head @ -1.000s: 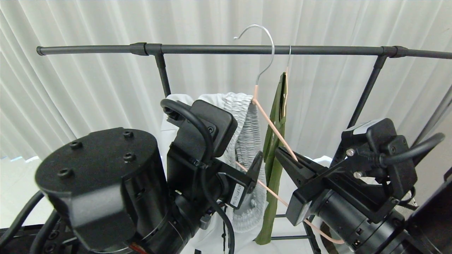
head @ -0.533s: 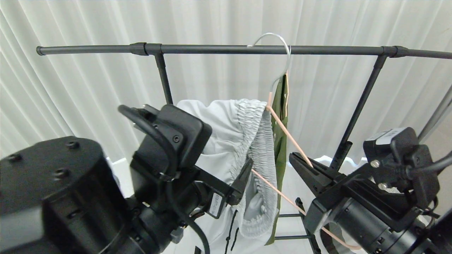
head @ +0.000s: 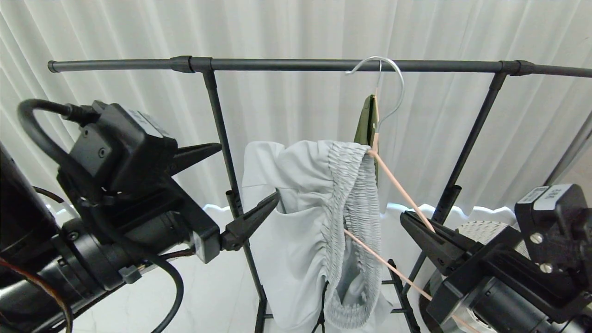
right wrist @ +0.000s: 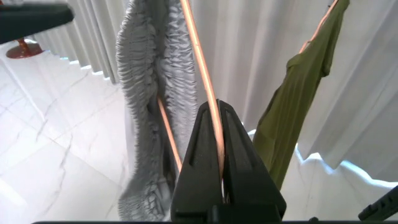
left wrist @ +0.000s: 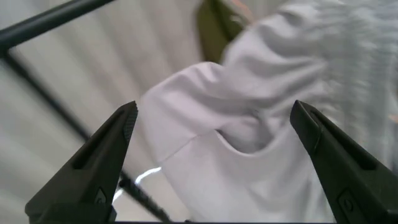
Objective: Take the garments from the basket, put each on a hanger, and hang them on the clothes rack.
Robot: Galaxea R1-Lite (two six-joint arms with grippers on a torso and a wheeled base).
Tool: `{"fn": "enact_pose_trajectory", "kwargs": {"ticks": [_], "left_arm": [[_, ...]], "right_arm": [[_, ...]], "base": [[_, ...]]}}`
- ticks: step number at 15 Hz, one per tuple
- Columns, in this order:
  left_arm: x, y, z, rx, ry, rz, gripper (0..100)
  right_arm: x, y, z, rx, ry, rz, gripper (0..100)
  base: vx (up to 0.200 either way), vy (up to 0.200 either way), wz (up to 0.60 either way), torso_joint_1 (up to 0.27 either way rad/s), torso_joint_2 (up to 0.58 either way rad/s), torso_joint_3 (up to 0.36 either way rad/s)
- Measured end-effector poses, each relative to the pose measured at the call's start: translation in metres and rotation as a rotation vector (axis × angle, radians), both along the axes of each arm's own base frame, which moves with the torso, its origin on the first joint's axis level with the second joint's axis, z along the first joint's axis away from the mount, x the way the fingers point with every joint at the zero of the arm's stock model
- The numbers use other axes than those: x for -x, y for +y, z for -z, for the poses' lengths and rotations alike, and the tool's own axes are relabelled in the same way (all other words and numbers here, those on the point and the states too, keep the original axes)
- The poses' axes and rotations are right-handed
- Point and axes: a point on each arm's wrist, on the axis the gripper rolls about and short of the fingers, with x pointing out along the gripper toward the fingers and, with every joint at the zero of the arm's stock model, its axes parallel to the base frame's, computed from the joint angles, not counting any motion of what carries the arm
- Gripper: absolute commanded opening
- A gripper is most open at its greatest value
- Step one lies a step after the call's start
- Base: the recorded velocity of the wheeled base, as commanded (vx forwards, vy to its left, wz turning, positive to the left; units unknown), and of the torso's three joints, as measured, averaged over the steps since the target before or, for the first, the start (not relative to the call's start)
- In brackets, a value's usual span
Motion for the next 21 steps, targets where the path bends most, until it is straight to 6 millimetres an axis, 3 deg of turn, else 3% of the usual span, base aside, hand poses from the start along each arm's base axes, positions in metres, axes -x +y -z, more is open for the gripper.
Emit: {"fn": "enact_pose_trajectory", "kwargs": {"ticks": [3, 8, 13, 16, 21], "left_arm": [[0.003, 0.012, -0.006, -0.014, 0.016, 0.083, 100], [0.005, 0.014, -0.010, -0.003, 0.000, 0.161, 100], [0.009, 0.006, 0.010, -0.064, 0.069, 0.352, 100], [-0.002, -0.001, 0.024, -0.130, 0.081, 0.437, 100], [-0.022, -0.006, 0.032, -0.162, 0.101, 0.432, 100]], "right_arm": [[-0.001, -0.005, 0.003, 0.021, -0.006, -0.009, 0], [0.004, -0.023, 0.018, 0.097, -0.015, -0.074, 0], [0.015, -0.037, 0.028, 0.134, -0.010, -0.108, 0], [0.020, -0.037, 0.030, 0.142, -0.010, -0.137, 0], [0.032, -0.039, 0.040, 0.186, -0.010, -0.204, 0]], "base": [[0.000, 0.000, 0.00, 0.000, 0.00, 0.000], [0.000, 0.000, 0.00, 0.000, 0.00, 0.000], [0.000, 0.000, 0.00, 0.000, 0.00, 0.000], [0.000, 0.000, 0.00, 0.000, 0.00, 0.000], [0.000, 0.000, 0.00, 0.000, 0.00, 0.000]]}}
